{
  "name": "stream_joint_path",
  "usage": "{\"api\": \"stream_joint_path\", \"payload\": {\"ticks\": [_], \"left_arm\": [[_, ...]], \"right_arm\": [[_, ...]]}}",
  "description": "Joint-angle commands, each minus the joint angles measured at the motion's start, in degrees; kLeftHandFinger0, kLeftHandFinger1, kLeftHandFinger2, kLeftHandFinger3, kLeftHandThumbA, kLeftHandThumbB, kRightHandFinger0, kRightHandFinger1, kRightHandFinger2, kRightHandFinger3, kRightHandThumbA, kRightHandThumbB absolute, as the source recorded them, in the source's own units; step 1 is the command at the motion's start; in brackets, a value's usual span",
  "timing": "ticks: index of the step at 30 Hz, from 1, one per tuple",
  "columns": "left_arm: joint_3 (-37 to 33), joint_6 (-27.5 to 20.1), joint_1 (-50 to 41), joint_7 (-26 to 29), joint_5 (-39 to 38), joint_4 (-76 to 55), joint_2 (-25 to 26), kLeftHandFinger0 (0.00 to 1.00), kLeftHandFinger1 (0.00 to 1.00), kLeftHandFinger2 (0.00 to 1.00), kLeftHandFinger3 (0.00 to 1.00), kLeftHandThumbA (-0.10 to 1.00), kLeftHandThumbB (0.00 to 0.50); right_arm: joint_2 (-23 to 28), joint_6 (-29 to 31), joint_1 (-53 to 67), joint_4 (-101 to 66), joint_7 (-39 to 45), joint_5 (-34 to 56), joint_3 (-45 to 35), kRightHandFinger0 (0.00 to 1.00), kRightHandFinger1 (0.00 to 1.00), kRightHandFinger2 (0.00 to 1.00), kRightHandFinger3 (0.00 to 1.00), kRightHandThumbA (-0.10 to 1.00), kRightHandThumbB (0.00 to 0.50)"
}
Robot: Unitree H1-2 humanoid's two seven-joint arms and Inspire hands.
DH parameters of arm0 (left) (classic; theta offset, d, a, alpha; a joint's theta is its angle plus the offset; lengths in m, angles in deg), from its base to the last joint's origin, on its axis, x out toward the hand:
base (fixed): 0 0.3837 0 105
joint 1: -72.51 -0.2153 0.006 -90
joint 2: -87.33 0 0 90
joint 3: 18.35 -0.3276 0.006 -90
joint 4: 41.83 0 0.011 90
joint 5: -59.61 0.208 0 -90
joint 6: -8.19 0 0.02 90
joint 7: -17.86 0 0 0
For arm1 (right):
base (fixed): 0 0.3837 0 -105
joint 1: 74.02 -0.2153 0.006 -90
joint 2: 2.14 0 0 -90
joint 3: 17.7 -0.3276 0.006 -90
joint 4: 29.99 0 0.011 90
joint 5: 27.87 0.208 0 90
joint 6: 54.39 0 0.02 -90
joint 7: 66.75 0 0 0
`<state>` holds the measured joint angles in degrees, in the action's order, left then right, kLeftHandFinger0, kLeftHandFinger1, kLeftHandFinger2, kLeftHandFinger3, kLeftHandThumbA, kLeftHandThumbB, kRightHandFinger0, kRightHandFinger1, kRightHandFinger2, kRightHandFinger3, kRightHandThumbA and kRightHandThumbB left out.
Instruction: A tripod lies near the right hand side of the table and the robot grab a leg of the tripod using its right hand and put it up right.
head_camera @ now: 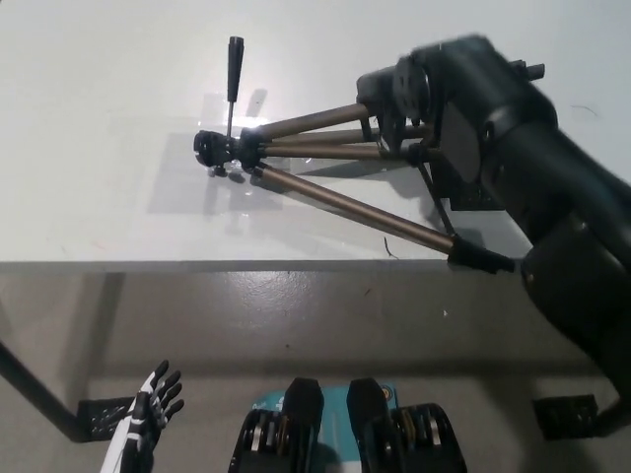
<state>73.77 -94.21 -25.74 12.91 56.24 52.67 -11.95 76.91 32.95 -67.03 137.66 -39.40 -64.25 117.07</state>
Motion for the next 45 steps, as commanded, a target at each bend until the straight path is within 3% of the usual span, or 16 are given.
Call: {"api": "stream_joint_path", "payload": {"ticks": [1,3,6,11,13,15,17,20,24,26,29,33,36,38,41,45], "left_arm": [[-0.28,-1.93,1.05,-0.78,-0.42,-1.48,0.45,1.0,1.0,1.0,1.0,1.0,0.11],[-0.37,-1.66,0.98,-0.75,-0.07,-1.72,0.58,1.0,1.0,1.0,1.0,1.0,0.114],[-0.34,-1.17,0.69,-0.98,-0.54,-2.22,0.61,1.0,1.0,1.0,1.0,1.0,0.093],[-0.57,-1.68,0.34,-0.84,-0.04,-1.96,0.41,1.0,1.0,1.0,1.0,1.0,0.098],[-0.51,-1.22,0.05,-0.98,-0.35,-2.37,0.49,1.0,1.0,1.0,1.0,1.0,0.097],[-0.39,-0.98,-0.22,-0.95,-0.45,-2.62,0.57,1.0,1.0,1.0,1.0,1.0,0.107],[-0.44,-0.94,-0.47,-0.95,-0.4,-2.58,0.53,1.0,1.0,1.0,1.0,1.0,0.109],[-0.56,-0.82,-0.57,-0.61,0.49,-2.62,0.57,1.0,1.0,1.0,1.0,1.0,0.11],[-0.49,-1.57,-1.38,-0.79,0.35,-2.35,0.73,1.0,1.0,1.0,1.0,1.0,0.077],[-0.5,-1.78,-1.78,-0.98,0.17,-2.16,0.82,1.0,1.0,1.0,1.0,1.0,0.089],[-1.16,-1.48,-2.54,-0.86,0.74,-2.12,0.19,1.0,1.0,1.0,1.0,1.0,0.103],[-1.2,-2.47,-2.89,-0.79,0.79,-1.14,0.16,1.0,1.0,1.0,1.0,1.0,0.095],[-1.27,-2.86,-2.51,-0.63,0.94,-0.72,0.06,1.0,1.0,1.0,1.0,1.0,0.098],[-1.37,-3.23,-2.39,-0.64,1.09,-0.52,0.12,1.0,1.0,1.0,1.0,1.0,0.093],[-1.41,-2.93,-2.76,-0.32,1.36,-0.61,-0.04,1.0,1.0,1.0,1.0,1.0,0.099],[-1.47,-3.53,-3.88,-0.44,1.18,-0.55,-0.01,1.0,1.0,1.0,1.0,1.0,0.091]], "right_arm": [[3.95,9.05,-0.87,-4.06,-38.67,-9.15,3.18,0.0,0.14,0.61,0.29,-0.1,0.225],[4.23,10.43,-0.43,-3.98,-41.03,-9.64,3.48,0.0,0.2,0.7,0.38,-0.1,0.226],[4.48,11.94,0.6,-3.85,-44.9,-9.72,3.37,0.0,0.31,0.82,0.78,-0.1,0.179],[4.61,13.75,0.84,-4.51,-48.5,-5.55,-1.78,0.0,0.16,0.65,0.44,-0.1,0.199],[4.12,14.41,-0.14,-4.42,-49.11,-1.01,-6.76,0.0,0.27,0.81,0.67,-0.1,0.101],[3.72,14.8,-1.04,-4.72,-49.07,2.24,-10.57,0.0,0.27,0.77,0.82,-0.1,0.095],[3.32,16.57,-2.69,-5.76,-48.58,9.59,-18.98,0.0,0.2,0.65,0.57,-0.1,0.116],[2.43,15.15,-5.22,-6.95,-48.48,16.48,-28.65,0.0,0.25,0.73,0.75,-0.1,0.063],[1.75,14.28,-7.2,-7.95,-48.98,19.24,-35.96,0.0,0.11,0.53,0.63,-0.1,0.068],[1.36,12.88,-7.77,-8.94,-48.13,20.6,-39.87,0.0,0.0,0.26,0.28,0.05,0.061],[1.35,12.38,-7.09,-10.69,-46.91,20.43,-43.32,0.0,0.0,0.29,0.2,0.33,0.039],[0.72,13.54,-6.86,-11.37,-47.0,21.09,-47.7,0.0,0.0,0.04,0.0,0.32,0.039],[0.24,13.72,-7.03,-11.87,-47.63,21.83,-51.35,0.0,0.0,0.01,0.0,0.25,0.026],[-0.2,14.89,-7.59,-11.66,-49.27,22.64,-54.02,0.0,0.0,0.14,0.07,0.17,0.01],[-0.75,13.97,-7.89,-12.01,-51.37,23.77,-57.55,0.0,0.02,0.41,0.39,0.23,0.014],[-1.87,16.56,-6.14,-12.13,-52.36,24.67,-60.21,0.0,0.03,0.38,0.42,0.22,0.0]]}}
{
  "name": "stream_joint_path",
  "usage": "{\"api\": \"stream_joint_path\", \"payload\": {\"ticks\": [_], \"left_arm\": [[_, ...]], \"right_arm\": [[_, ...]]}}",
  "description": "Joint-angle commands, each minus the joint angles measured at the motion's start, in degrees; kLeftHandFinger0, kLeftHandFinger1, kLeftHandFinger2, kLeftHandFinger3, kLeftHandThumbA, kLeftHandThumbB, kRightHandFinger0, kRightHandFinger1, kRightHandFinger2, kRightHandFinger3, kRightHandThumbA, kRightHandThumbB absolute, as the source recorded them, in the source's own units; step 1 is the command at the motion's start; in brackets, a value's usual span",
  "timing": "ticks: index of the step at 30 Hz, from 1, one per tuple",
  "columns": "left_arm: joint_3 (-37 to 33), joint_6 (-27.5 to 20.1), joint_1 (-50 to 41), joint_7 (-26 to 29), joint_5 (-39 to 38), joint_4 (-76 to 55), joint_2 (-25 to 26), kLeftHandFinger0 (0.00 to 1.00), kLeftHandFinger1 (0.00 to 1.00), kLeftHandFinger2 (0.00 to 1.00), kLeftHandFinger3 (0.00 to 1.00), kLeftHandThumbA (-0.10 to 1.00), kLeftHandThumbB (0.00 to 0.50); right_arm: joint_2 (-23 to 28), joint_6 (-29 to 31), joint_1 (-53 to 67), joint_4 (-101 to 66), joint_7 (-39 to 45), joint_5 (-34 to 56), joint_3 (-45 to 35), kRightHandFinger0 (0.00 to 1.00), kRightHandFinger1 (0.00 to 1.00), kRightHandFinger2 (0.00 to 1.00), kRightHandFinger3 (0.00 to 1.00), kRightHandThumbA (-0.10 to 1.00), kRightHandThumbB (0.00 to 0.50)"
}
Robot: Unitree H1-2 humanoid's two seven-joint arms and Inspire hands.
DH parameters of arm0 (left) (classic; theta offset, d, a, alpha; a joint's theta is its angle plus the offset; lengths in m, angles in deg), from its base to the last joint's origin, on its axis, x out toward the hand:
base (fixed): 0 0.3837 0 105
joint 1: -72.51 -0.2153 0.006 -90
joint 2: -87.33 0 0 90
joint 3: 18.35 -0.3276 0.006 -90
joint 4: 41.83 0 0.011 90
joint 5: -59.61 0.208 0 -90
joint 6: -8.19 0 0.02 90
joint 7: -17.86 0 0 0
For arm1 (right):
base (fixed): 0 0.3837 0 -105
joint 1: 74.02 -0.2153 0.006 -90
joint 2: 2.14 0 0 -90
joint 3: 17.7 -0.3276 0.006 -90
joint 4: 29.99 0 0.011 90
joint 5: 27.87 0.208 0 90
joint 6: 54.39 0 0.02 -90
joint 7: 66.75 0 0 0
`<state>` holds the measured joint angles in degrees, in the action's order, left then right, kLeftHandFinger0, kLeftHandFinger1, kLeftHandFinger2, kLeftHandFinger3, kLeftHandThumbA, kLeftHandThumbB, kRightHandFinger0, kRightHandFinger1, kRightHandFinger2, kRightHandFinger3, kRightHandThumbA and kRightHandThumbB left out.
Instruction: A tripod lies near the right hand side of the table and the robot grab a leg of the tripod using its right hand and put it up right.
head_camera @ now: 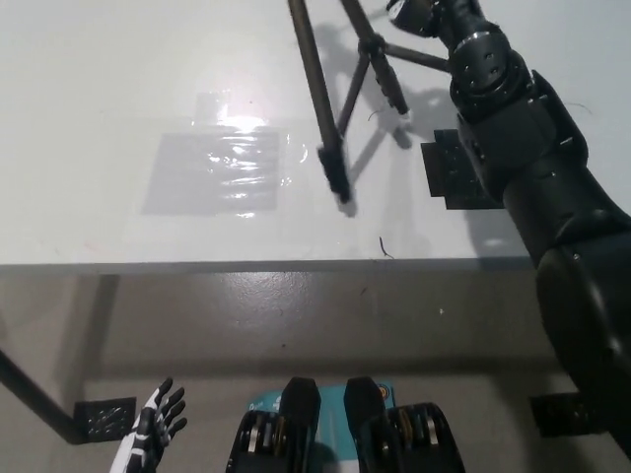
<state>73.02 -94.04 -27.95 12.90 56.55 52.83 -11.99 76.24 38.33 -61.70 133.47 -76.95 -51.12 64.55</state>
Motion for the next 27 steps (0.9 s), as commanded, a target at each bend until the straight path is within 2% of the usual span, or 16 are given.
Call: {"api": "stream_joint_path", "payload": {"ticks": [1,3,5,8,11,12,14,15,17,19,21,23,27], "left_arm": [[-0.76,-3.5,-1.65,-0.45,0.79,-0.86,-0.03,1.0,1.0,1.0,1.0,1.0,0.088],[-0.78,-3.76,-2.36,-0.4,0.81,-0.89,-0.04,1.0,1.0,1.0,1.0,1.0,0.084],[-0.69,-3.81,-2.33,-0.15,0.9,-0.68,-0.03,1.0,1.0,1.0,1.0,1.0,0.072],[-0.69,-3.91,-2.59,0.05,1.1,-0.81,-0.1,1.0,1.0,1.0,1.0,1.0,0.08],[-0.61,-4.56,-2.85,0.2,1.12,-0.86,-0.15,1.0,1.0,1.0,1.0,1.0,0.058],[-0.38,-4.31,-2.32,0.17,0.72,-0.94,-0.07,1.0,1.0,1.0,1.0,1.0,0.054],[-0.23,-4.16,-2.12,0.2,0.62,-1.03,0.02,1.0,1.0,1.0,1.0,1.0,0.059],[-0.2,-4.0,-2.11,0.24,0.63,-1.12,0.01,1.0,1.0,1.0,1.0,1.0,0.067],[-0.2,-3.67,-1.62,0.24,0.59,-1.12,0.0,1.0,1.0,1.0,1.0,1.0,0.062],[-0.27,-3.98,-2.56,-0.16,0.39,-1.42,0.3,1.0,1.0,1.0,1.0,1.0,0.053],[-0.13,-3.98,-1.78,-0.25,-0.11,-1.22,0.28,1.0,1.0,1.0,1.0,1.0,0.053],[-0.1,-4.1,-1.69,-0.12,0.09,-1.04,0.27,1.0,1.0,1.0,1.0,1.0,0.066],[0.02,-3.85,-1.27,0.16,0.71,-1.14,0.51,1.0,1.0,1.0,1.0,1.0,0.052]], "right_arm": [[-1.55,12.1,-10.89,-7.9,-14.73,12.14,-8.38,0.0,0.01,0.36,0.39,0.24,0.0],[-2.64,13.52,-9.55,-8.07,-14.17,13.39,-9.79,0.0,0.0,0.34,0.39,0.24,0.0],[-4.09,15.47,-7.68,-6.85,-14.14,13.68,-10.44,0.0,0.02,0.4,0.5,0.21,0.0],[-5.67,16.81,-4.92,-5.16,-14.95,12.57,-9.48,0.0,0.0,0.34,0.45,0.19,0.009],[-7.07,18.25,-1.66,-3.33,-15.24,11.92,-8.12,0.0,0.0,0.27,0.25,0.18,0.014],[-7.62,19.01,-0.62,-1.53,-14.33,13.29,-8.92,0.0,0.0,0.26,0.23,0.18,0.001],[-7.98,19.82,0.94,-0.33,-14.97,13.42,-8.69,0.0,0.0,0.25,0.22,0.18,0.0],[-8.06,19.41,1.92,0.09,-15.37,12.92,-8.06,0.0,0.0,0.26,0.24,0.21,0.0],[-7.82,20.8,3.49,1.6,-16.09,12.12,-6.75,0.0,0.0,0.28,0.3,0.18,0.016],[-8.3,21.15,5.12,1.8,-16.39,12.06,-6.24,0.0,0.0,0.28,0.32,0.19,0.026],[-8.39,22.01,6.1,2.56,-17.63,11.38,-5.28,0.0,0.0,0.27,0.23,0.2,0.05],[-8.5,22.13,7.26,3.17,-17.68,11.06,-4.18,0.0,0.0,0.27,0.19,0.21,0.054],[-8.62,24.2,9.49,3.6,-17.24,10.97,-1.81,0.0,0.0,0.24,0.15,0.19,0.037]]}}
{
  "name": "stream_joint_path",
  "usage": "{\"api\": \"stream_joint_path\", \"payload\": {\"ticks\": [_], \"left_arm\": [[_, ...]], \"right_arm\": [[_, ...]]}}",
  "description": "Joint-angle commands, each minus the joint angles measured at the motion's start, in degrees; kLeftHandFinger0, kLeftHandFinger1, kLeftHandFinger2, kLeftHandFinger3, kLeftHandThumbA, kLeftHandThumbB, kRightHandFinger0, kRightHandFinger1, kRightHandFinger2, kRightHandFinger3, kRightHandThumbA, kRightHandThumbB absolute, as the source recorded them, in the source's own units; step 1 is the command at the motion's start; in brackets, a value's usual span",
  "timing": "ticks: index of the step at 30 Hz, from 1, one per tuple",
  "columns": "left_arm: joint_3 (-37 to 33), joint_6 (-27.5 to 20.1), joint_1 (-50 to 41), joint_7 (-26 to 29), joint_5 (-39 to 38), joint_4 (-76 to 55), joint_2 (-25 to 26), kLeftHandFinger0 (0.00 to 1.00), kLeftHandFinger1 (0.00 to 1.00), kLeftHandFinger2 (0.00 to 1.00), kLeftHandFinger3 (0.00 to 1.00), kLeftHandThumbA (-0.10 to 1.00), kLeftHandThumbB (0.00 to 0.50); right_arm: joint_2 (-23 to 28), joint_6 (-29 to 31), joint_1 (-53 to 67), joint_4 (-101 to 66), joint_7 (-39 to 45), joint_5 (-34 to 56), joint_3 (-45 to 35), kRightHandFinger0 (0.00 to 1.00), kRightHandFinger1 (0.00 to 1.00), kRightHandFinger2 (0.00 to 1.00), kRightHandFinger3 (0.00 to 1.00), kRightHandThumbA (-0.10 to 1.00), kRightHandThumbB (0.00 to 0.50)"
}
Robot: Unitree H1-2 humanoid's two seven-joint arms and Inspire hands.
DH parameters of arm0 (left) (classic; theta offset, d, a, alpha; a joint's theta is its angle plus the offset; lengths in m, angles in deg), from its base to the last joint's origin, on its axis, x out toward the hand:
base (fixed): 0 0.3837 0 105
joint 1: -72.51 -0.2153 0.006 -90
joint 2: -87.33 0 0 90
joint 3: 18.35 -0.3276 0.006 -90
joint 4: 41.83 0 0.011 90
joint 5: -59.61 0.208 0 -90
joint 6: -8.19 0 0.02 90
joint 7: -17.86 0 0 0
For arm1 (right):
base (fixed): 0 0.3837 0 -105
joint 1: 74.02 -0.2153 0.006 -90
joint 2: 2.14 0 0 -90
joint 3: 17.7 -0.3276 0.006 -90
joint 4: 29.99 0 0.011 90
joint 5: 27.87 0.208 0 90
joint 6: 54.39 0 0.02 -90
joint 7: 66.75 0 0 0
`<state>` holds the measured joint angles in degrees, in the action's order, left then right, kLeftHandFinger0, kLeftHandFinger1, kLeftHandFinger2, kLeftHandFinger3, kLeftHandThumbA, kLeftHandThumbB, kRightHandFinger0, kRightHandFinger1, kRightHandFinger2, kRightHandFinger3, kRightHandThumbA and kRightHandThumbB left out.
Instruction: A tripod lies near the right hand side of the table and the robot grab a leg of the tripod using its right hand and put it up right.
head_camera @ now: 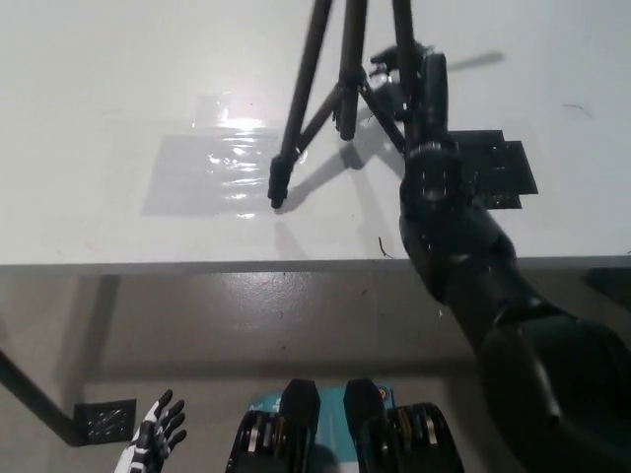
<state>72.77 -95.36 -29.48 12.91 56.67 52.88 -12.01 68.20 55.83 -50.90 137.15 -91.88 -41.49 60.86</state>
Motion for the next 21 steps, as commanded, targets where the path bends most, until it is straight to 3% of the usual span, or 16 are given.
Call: {"api": "stream_joint_path", "payload": {"ticks": [1,4,6,10,12,13,14,15,16,17,18,21], "left_arm": [[0.26,-2.62,0.26,0.09,0.57,-1.13,0.56,1.0,1.0,1.0,1.0,1.0,0.051],[0.19,-2.52,0.25,-0.04,0.56,-1.15,0.62,1.0,1.0,1.0,1.0,1.0,0.048],[0.41,-2.16,0.75,-0.07,0.53,-1.33,0.98,1.0,1.0,1.0,1.0,1.0,0.048],[0.56,-2.18,1.65,-0.03,0.35,-1.19,0.95,1.0,1.0,1.0,1.0,1.0,0.061],[0.55,-2.13,1.64,-0.04,0.49,-1.2,0.98,1.0,1.0,1.0,1.0,1.0,0.06],[0.58,-2.24,1.67,-0.04,0.47,-1.11,0.96,1.0,1.0,1.0,1.0,1.0,0.064],[0.61,-2.37,1.69,-0.02,0.48,-1.03,0.94,1.0,1.0,1.0,1.0,1.0,0.063],[0.7,-2.29,2.29,-0.18,0.27,-0.9,1.12,1.0,1.0,1.0,1.0,1.0,0.064],[0.69,-2.13,2.34,-0.32,0.0,-0.99,1.11,1.0,1.0,1.0,1.0,1.0,0.064],[0.72,-2.08,2.32,-0.47,-0.33,-1.01,1.07,1.0,1.0,1.0,1.0,1.0,0.065],[0.69,-1.91,2.3,-0.44,-0.2,-1.1,1.1,1.0,1.0,1.0,1.0,1.0,0.067],[0.6,-1.8,2.2,-0.34,0.14,-1.22,1.06,1.0,1.0,1.0,1.0,1.0,0.065]], "right_arm": [[-0.63,6.7,-0.84,0.13,-2.54,1.31,2.33,0.0,0.0,0.22,0.13,0.2,0.039],[-0.58,6.66,0.51,0.3,-2.62,1.91,3.27,0.0,0.0,0.13,0.05,0.17,0.044],[-0.24,6.7,0.64,0.24,-2.64,1.99,4.04,0.0,0.0,0.12,0.02,0.16,0.045],[1.01,6.7,0.94,-0.82,-0.74,2.84,4.84,0.0,0.0,0.14,0.09,0.24,0.076],[1.63,6.7,1.27,-1.54,0.79,3.05,5.45,0.0,0.02,0.22,0.13,0.35,0.111],[1.94,6.7,1.35,-1.71,1.49,3.07,5.83,0.07,0.13,0.35,0.2,0.38,0.145],[2.22,6.7,1.39,-1.75,2.11,3.17,6.21,0.13,0.17,0.37,0.22,0.43,0.155],[2.78,6.7,1.0,-1.56,3.43,2.97,6.86,0.28,0.35,0.55,0.41,0.56,0.224],[3.41,6.7,0.84,-1.5,6.62,2.87,7.73,0.55,0.68,0.92,0.78,0.63,0.345],[3.8,6.68,0.42,-0.88,8.85,2.78,8.32,0.92,1.0,1.0,1.0,0.74,0.411],[4.23,6.64,0.31,-0.96,13.02,3.86,8.32,1.0,1.0,1.0,1.0,0.8,0.482],[5.18,4.82,0.22,-1.53,18.49,4.9,8.51,1.0,1.0,1.0,1.0,0.87,0.5]]}}
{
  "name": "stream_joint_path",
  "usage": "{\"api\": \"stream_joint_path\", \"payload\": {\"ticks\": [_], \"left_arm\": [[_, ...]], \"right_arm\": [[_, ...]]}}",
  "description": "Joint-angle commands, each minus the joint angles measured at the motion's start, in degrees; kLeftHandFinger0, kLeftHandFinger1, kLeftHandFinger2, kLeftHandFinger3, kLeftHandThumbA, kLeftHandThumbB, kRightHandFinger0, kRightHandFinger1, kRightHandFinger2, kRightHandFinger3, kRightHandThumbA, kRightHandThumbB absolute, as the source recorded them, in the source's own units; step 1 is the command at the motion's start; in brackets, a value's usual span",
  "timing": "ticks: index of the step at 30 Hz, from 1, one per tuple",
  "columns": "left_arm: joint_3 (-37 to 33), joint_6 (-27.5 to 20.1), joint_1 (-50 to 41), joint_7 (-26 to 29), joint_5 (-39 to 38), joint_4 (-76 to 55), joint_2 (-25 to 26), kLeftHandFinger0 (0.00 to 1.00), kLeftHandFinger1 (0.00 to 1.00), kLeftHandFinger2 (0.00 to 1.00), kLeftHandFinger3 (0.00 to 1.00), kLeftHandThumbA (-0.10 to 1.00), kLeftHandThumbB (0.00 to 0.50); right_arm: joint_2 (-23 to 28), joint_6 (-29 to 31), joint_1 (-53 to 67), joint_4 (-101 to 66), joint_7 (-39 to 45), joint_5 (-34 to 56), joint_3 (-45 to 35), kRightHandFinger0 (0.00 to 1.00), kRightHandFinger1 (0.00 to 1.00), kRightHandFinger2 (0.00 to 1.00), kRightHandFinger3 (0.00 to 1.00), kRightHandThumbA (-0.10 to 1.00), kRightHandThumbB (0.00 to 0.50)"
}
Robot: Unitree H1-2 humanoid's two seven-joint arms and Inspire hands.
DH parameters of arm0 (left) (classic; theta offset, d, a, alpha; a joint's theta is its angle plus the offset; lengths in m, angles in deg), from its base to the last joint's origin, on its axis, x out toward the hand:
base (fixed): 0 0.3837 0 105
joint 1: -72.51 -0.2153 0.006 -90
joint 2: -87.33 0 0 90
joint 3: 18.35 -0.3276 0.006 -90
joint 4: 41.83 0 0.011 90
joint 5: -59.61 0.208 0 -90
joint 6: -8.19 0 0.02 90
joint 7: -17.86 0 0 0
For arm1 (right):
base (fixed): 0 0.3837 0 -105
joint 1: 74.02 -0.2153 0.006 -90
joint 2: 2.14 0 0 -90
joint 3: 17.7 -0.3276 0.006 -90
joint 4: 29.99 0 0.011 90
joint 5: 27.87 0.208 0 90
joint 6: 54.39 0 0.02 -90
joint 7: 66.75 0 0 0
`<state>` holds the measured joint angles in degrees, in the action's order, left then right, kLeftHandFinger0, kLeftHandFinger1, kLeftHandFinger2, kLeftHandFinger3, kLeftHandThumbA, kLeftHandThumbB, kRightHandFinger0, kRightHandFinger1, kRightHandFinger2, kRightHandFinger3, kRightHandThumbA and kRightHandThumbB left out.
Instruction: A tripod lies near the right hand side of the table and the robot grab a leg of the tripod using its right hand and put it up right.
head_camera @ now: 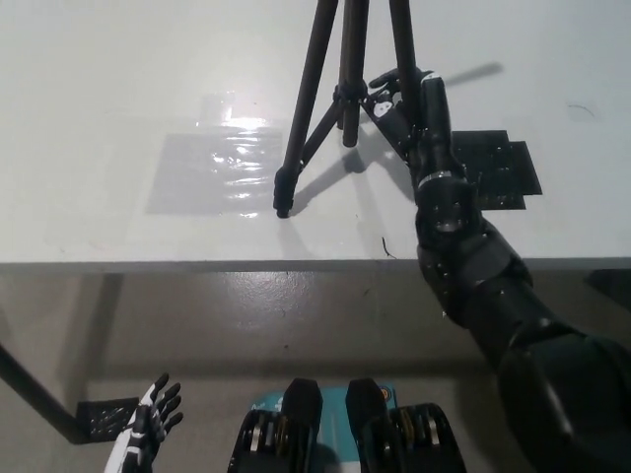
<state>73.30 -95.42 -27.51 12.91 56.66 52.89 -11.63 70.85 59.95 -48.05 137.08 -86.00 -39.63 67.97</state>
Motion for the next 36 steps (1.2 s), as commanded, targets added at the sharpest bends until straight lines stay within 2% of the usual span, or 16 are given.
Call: {"api": "stream_joint_path", "payload": {"ticks": [1,8,10,12,13,16,20,23,27,29,31,36], "left_arm": [[0.07,-1.7,0.17,-0.29,0.31,-1.27,0.74,1.0,1.0,1.0,1.0,1.0,0.065],[-0.14,-1.8,0.17,-0.25,1.0,-1.07,1.07,1.0,1.0,1.0,1.0,1.0,0.068],[-0.21,-1.91,-0.38,-0.16,1.26,-1.25,1.12,1.0,1.0,1.0,1.0,1.0,0.068],[-0.26,-1.92,-0.26,-0.36,0.97,-1.17,1.21,1.0,1.0,1.0,1.0,1.0,0.067],[-0.29,-1.78,-0.24,-0.44,0.87,-1.26,1.21,1.0,1.0,1.0,1.0,1.0,0.065],[-0.3,-1.52,-0.25,-0.32,0.97,-1.35,1.13,1.0,1.0,1.0,1.0,1.0,0.059],[-0.29,-1.54,0.56,-0.13,1.75,-0.59,1.47,1.0,1.0,1.0,1.0,1.0,0.075],[-0.39,-1.3,0.43,-0.22,1.95,-0.91,1.59,1.0,1.0,1.0,1.0,1.0,0.063],[-0.4,-2.04,0.29,-0.31,1.8,0.19,1.56,1.0,1.0,1.0,1.0,1.0,0.052],[-0.46,-2.27,-0.6,-0.35,1.69,-0.07,1.39,1.0,1.0,1.0,1.0,1.0,0.044],[-0.44,-2.67,-0.32,-0.26,1.46,0.47,1.08,1.0,1.0,1.0,1.0,1.0,0.057],[-0.29,-2.69,-0.57,-0.56,0.38,0.22,0.8,1.0,1.0,1.0,1.0,1.0,0.078]], "right_arm": [[2.68,0.61,-2.58,-1.69,12.85,3.03,1.42,1.0,1.0,1.0,1.0,0.89,0.5],[3.52,0.81,-2.13,-5.5,14.83,4.25,1.48,1.0,1.0,1.0,1.0,0.91,0.5],[3.95,-1.31,-1.44,-9.53,16.77,4.73,1.96,1.0,1.0,1.0,1.0,0.97,0.5],[4.35,-2.17,-0.95,-16.38,20.42,6.87,1.94,1.0,1.0,1.0,1.0,0.96,0.5],[4.68,-4.17,-0.58,-21.24,21.36,6.95,2.48,1.0,1.0,1.0,1.0,1.0,0.5],[5.32,-8.45,0.65,-31.86,24.08,8.14,3.34,1.0,1.0,1.0,1.0,0.99,0.5],[5.56,-13.88,1.88,-48.47,25.64,10.14,3.85,1.0,1.0,1.0,1.0,1.0,0.5],[4.72,-18.87,3.85,-59.85,28.38,18.14,2.64,1.0,1.0,1.0,1.0,0.89,0.5],[5.07,-21.84,5.53,-70.07,27.81,20.39,2.64,1.0,1.0,1.0,1.0,0.9,0.5],[5.81,-22.6,7.1,-75.28,28.19,22.96,2.46,1.0,1.0,1.0,1.0,0.87,0.5],[6.98,-25.36,8.69,-83.06,27.08,22.72,2.4,1.0,1.0,1.0,1.0,0.9,0.5],[8.74,-23.95,20.21,-105.13,24.76,13.67,3.35,1.0,1.0,1.0,1.0,1.0,0.5]]}}
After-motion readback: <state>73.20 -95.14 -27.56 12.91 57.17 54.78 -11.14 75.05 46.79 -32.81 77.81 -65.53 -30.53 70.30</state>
